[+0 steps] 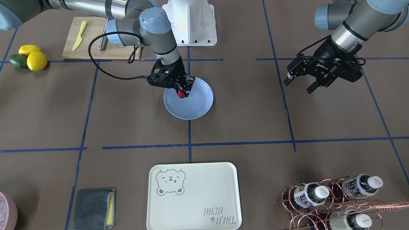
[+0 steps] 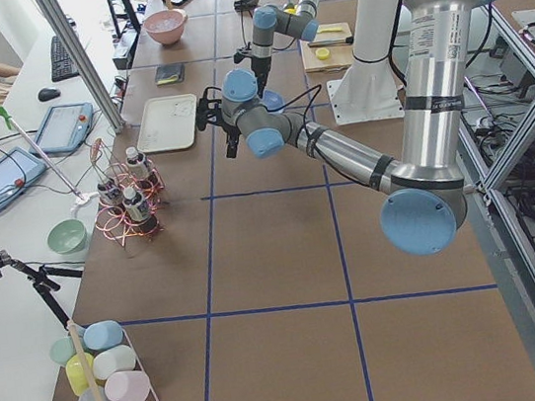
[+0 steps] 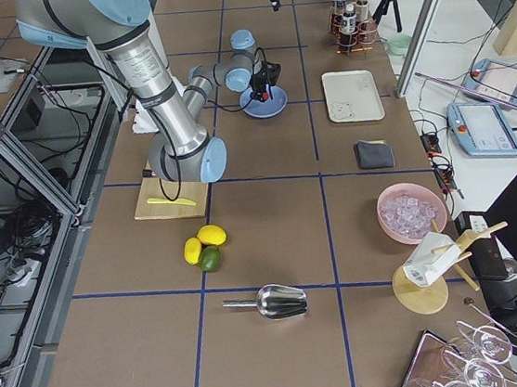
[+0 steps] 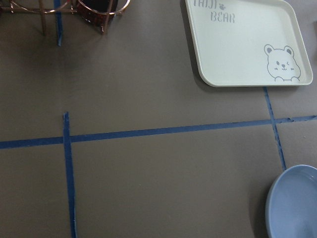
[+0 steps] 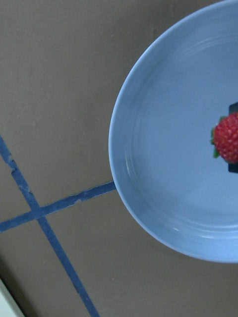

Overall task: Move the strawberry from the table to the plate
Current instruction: 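Carry the strawberry with the right gripper over the plate while the left arm withdraws, then lower the strawberry onto the plate and open the right gripper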

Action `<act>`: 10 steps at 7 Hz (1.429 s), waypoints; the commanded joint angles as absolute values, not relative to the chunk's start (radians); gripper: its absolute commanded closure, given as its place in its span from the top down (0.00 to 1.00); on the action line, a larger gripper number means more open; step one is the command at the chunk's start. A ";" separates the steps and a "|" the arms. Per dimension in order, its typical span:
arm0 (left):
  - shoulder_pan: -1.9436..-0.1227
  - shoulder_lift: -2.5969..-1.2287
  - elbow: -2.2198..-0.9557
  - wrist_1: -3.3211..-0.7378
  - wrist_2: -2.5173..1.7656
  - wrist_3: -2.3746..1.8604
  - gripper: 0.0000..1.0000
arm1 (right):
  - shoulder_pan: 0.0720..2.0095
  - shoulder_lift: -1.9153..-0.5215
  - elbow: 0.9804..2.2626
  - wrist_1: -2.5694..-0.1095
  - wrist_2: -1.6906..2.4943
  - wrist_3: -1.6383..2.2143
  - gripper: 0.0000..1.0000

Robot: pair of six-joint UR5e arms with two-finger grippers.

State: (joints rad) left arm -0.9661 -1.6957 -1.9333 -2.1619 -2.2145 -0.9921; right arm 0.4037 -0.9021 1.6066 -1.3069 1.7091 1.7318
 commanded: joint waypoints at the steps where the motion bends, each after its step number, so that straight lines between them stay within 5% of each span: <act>1: -0.976 -1.686 -1.934 -2.161 -2.215 -0.977 0.99 | 0.393 -0.868 1.550 -1.310 1.706 1.730 0.00; 7: -0.976 -1.686 -1.930 -2.161 -2.215 -0.979 0.99 | 0.380 -0.865 1.525 -1.310 1.707 1.703 0.00; 8: -0.976 -1.684 -1.931 -2.163 -2.215 -0.977 1.00 | 0.380 -0.864 1.525 -1.310 1.709 1.701 0.11; 9: -0.976 -1.684 -1.931 -2.163 -2.215 -0.979 1.00 | 0.377 -0.868 1.523 -1.312 1.706 1.703 0.95; 10: -0.976 -1.684 -1.931 -2.163 -2.215 -0.979 1.00 | 0.374 -0.855 1.522 -1.348 1.686 1.704 1.00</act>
State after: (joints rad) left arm -0.9756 -1.6844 -1.9311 -2.1628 -2.2151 -0.9783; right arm 0.3774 -0.8630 1.5234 -1.3205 1.7015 1.7029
